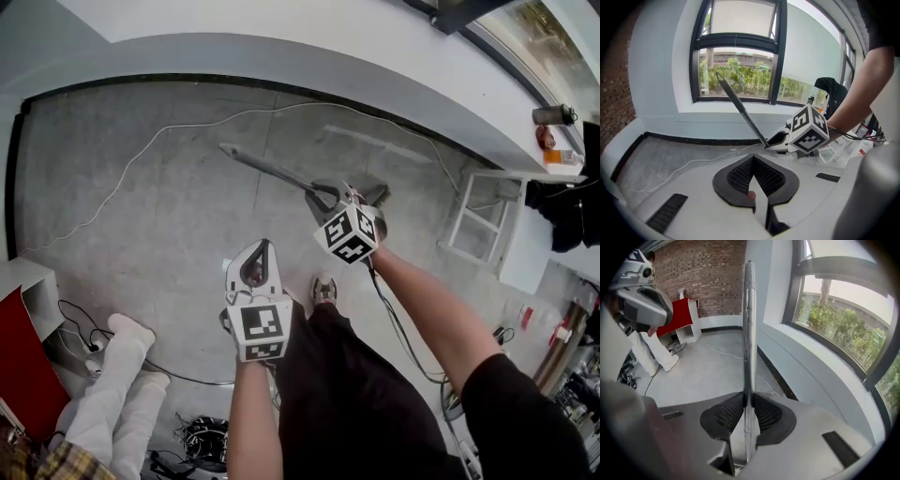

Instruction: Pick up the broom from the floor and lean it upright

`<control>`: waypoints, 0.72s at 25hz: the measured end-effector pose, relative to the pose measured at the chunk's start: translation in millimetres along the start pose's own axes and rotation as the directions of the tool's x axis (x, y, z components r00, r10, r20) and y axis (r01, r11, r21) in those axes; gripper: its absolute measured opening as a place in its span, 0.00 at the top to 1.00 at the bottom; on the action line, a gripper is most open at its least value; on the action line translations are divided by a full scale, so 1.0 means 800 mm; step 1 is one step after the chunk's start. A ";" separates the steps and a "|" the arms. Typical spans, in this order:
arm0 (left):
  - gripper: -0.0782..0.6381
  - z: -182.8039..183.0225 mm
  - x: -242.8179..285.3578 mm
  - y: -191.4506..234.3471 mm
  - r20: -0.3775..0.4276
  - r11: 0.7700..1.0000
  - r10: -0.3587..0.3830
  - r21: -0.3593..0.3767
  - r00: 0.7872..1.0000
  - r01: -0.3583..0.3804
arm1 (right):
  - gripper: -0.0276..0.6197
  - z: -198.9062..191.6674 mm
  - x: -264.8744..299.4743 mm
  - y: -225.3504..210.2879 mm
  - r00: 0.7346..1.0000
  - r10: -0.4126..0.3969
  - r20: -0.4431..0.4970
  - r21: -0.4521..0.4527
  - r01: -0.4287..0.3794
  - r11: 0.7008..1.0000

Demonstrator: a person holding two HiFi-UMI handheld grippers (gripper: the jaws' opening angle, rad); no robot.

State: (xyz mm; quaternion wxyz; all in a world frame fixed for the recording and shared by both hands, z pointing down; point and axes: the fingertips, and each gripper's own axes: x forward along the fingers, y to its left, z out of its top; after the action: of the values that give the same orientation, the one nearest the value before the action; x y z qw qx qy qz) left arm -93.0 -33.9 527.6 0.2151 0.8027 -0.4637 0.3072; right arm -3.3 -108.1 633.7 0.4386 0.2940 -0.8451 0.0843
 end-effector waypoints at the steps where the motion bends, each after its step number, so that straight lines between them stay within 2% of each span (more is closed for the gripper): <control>1: 0.88 0.004 0.000 -0.002 0.004 1.000 0.001 -0.003 1.000 -0.001 | 0.85 0.001 -0.009 -0.005 1.000 -0.014 0.014 0.014 0.014 1.000; 4: 0.88 0.013 -0.001 -0.013 0.009 1.000 -0.012 0.010 1.000 0.012 | 0.85 0.001 -0.036 -0.025 0.995 -0.079 0.055 0.078 0.075 0.994; 7: 0.88 0.021 -0.001 -0.022 0.012 0.999 -0.026 0.036 1.000 0.026 | 0.85 -0.003 -0.060 -0.054 0.980 -0.180 0.089 0.168 0.163 0.972; 13: 0.88 0.033 -0.001 -0.031 0.013 0.997 -0.038 0.064 0.999 0.037 | 0.85 -0.011 -0.097 -0.104 0.929 -0.353 0.108 0.345 0.298 0.890; 18: 0.88 0.047 0.006 -0.037 0.029 0.997 -0.048 0.053 0.998 0.047 | 0.85 -0.011 -0.124 -0.125 0.886 -0.446 0.129 0.442 0.351 0.825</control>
State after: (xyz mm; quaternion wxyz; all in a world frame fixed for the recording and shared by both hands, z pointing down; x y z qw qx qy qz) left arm -54.1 -46.1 502.3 0.1941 0.8234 -0.4396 0.3018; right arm 103.7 -144.2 548.8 0.2763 0.5573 -0.7722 0.1299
